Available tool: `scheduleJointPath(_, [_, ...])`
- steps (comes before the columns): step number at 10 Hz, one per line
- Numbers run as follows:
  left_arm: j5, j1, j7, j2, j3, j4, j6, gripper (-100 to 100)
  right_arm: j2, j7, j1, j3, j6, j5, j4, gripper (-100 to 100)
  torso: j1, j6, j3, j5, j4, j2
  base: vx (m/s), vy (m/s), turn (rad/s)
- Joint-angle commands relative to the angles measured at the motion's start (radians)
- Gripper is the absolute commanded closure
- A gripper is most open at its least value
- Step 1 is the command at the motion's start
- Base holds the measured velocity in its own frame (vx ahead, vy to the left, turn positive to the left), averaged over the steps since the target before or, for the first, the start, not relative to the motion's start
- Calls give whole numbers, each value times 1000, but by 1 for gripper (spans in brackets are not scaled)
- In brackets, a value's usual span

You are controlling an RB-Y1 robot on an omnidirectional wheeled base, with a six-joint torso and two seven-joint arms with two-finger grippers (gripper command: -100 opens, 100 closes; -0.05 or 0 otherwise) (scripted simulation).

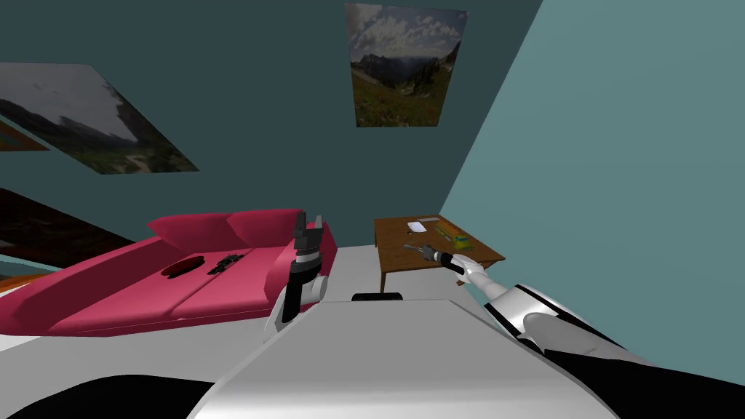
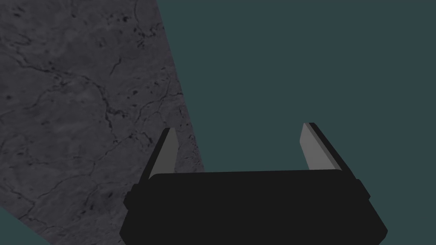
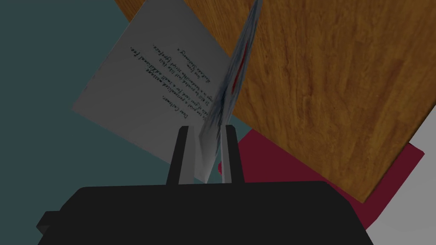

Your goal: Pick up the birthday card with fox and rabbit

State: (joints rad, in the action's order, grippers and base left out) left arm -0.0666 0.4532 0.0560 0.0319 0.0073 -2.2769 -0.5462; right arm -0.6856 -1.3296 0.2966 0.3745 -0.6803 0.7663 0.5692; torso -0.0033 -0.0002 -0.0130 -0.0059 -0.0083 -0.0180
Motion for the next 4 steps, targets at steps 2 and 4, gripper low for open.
scheduleJointPath(2, [0,0,0,0,0,0,0,0,-26,-45,-25,-44,-89,-9,-17,100,2,2,0,1,0,0,39,103,-88])
scheduleJointPath(4, [0,0,0,0,0,0,0,0,-25,-43,-22,-41,-76,-9,-21,0,-1,0,1,0,1,1,7,19,-10])
